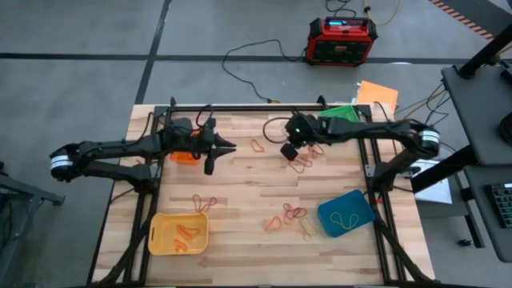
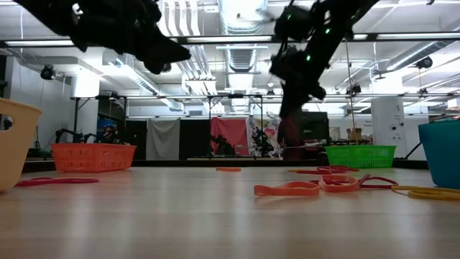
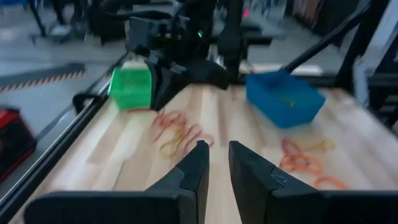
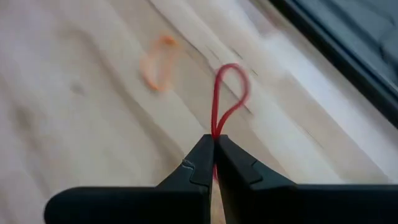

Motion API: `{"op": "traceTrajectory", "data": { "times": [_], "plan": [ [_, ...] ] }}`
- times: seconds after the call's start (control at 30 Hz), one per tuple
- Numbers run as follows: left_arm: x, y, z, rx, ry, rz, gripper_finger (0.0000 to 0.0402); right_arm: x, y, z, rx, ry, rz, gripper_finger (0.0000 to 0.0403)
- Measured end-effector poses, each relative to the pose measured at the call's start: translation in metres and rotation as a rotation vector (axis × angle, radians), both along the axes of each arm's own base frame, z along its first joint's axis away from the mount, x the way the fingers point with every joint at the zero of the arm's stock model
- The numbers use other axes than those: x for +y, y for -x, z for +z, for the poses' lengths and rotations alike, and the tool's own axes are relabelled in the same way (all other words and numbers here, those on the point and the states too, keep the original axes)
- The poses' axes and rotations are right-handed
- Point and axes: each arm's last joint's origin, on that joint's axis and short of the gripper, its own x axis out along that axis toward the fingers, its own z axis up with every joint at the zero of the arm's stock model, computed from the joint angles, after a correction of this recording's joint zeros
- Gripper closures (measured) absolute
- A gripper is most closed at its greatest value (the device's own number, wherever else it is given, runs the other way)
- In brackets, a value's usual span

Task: Sort rubber bands into baskets
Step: Put the red rubber band into the orange bin

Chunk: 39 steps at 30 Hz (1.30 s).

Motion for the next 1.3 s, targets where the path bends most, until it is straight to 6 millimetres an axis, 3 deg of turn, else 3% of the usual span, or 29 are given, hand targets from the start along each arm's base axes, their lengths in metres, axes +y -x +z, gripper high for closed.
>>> {"op": "traceTrajectory", "data": {
  "times": [0.13,0.27,0.5,0.8,1.07,1.3],
  "plan": [
    [-0.005,0.003,-0.012,-0.11,0.041,-0.019,0.0354,0.027,0.001,0.012,-0.164,0.056,0.094,0.0394],
    [-0.007,0.007,-0.024,-0.11,0.07,-0.02,0.0343,0.046,-0.002,0.025,-0.348,0.106,0.178,0.0394],
    [-0.01,0.007,-0.026,-0.108,0.11,-0.024,0.0265,0.065,-0.025,0.033,-0.574,0.163,0.36,0.0394],
    [-0.017,-0.003,-0.031,-0.124,0.133,-0.064,0.0169,0.066,-0.061,0.025,-0.692,0.209,0.516,0.0394],
    [-0.013,-0.018,-0.042,-0.15,0.187,-0.058,0.0166,0.063,-0.099,0.03,-0.699,0.231,0.604,0.0394],
    [-0.013,-0.023,-0.048,-0.137,0.198,-0.063,0.0172,0.061,-0.105,0.034,-0.693,0.271,0.59,0.0394]
  ]
}}
